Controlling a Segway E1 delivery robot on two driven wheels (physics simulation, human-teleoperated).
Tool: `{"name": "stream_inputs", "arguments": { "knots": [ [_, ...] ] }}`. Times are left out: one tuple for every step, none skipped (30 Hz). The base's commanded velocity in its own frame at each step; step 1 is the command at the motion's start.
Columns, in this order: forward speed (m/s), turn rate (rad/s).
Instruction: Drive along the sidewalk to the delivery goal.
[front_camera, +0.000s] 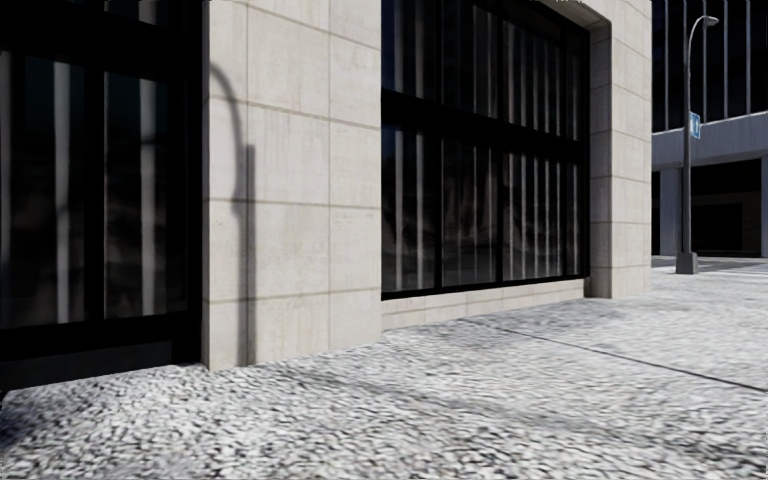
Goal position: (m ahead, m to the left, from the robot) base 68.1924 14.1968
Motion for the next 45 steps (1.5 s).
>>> {"name": "stream_inputs", "arguments": {
  "knots": [
    [1.51, 0.0],
    [1.51, 0.0],
    [1.66, 0.0],
    [1.69, 0.0],
    [1.7, 0.0],
    [1.7, 0.0],
    [1.7, 0.0],
    [1.71, -0.03],
    [1.71, -0.15],
    [1.71, -0.2],
    [1.71, -0.23],
    [1.71, -0.23],
    [1.71, -0.25],
    [1.71, -0.27],
    [1.71, -0.31],
    [1.71, -0.36],
    [1.71, -0.36],
    [1.71, -0.38],
    [1.71, -0.39],
    [1.71, -0.4],
    [1.71, -0.4],
    [1.71, -0.4],
    [1.71, -0.41],
    [1.71, -0.42],
    [1.71, -0.47],
    [1.71, -0.47],
    [1.71, -0.51],
    [1.71, -0.55],
    [1.71, -0.57],
    [1.71, -0.57],
    [1.71, -0.57],
    [1.71, -0.57],
    [1.71, -0.57],
    [1.68, -0.58],
    [1.68, -0.58],
    [1.6, -0.59],
    [1.5, -0.6],
    [1.46, -0.6],
    [1.46, -0.6],
    [1.44, -0.61],
    [1.43, -0.62],
    [1.42, -0.62],
    [1.41, -0.62],
    [1.41, -0.62],
    [1.4, -0.63]
  ]
}}
